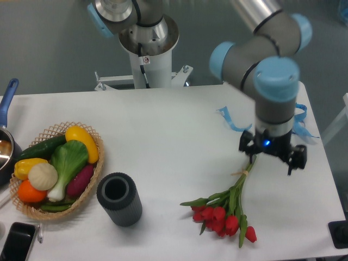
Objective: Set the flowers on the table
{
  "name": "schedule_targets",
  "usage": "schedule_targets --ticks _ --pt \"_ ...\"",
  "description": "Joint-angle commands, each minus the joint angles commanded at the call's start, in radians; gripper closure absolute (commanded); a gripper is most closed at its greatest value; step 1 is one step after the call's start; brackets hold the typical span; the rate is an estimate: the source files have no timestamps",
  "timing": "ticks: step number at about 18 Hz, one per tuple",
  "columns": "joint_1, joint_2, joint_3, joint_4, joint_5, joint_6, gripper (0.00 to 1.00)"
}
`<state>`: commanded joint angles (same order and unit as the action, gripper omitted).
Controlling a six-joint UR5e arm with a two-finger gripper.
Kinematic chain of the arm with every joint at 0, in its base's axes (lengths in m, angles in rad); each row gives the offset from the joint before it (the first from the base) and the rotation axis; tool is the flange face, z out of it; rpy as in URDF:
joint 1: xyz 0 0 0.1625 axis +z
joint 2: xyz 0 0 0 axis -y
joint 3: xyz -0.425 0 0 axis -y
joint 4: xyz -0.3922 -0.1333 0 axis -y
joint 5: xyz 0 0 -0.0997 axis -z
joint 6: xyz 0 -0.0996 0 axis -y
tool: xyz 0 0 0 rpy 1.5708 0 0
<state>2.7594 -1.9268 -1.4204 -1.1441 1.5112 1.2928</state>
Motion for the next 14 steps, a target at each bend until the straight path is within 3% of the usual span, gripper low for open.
schedule_targets --ticks 10,14 --pt "0.198 0.137 0.002 -0.219 -0.081 0.331 0.0" --pt "0.215 0.146 -0.002 -0.24 -0.109 0.387 0.0"
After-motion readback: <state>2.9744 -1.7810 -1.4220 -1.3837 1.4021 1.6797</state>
